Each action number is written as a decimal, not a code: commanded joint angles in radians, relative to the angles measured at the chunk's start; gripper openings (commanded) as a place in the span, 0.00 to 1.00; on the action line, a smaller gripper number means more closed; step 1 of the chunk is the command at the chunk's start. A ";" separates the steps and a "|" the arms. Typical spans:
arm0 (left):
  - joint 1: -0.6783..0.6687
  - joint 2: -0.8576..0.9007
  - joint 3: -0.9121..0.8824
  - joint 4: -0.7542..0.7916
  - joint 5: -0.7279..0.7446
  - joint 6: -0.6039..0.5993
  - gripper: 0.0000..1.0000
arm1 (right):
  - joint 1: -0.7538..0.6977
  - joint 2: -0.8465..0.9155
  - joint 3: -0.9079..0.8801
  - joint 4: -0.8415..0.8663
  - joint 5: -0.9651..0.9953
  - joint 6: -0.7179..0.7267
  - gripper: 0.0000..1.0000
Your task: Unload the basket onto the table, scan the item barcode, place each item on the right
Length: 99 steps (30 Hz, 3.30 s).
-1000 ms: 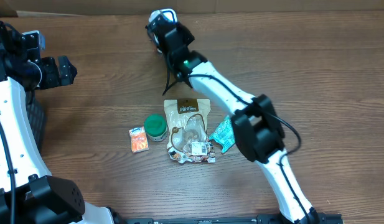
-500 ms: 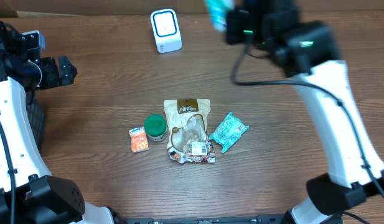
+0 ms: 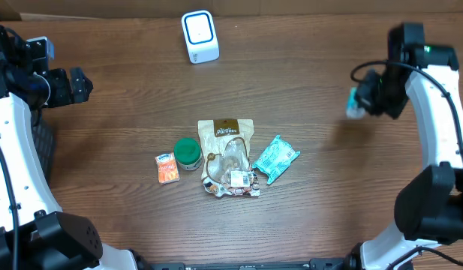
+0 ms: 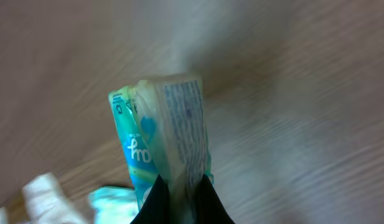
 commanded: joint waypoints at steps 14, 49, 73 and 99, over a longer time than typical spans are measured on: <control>0.010 0.003 0.015 0.000 0.011 -0.010 1.00 | -0.146 -0.002 -0.225 0.173 -0.034 -0.020 0.16; 0.010 0.003 0.015 0.000 0.011 -0.010 0.99 | 0.397 -0.002 -0.378 0.111 -0.315 -0.141 0.20; 0.010 0.003 0.015 0.000 0.011 -0.010 1.00 | 0.599 0.016 -0.357 0.494 -0.321 0.213 0.20; 0.010 0.003 0.015 0.000 0.011 -0.010 1.00 | 0.510 0.051 -0.357 0.129 -0.043 0.158 0.26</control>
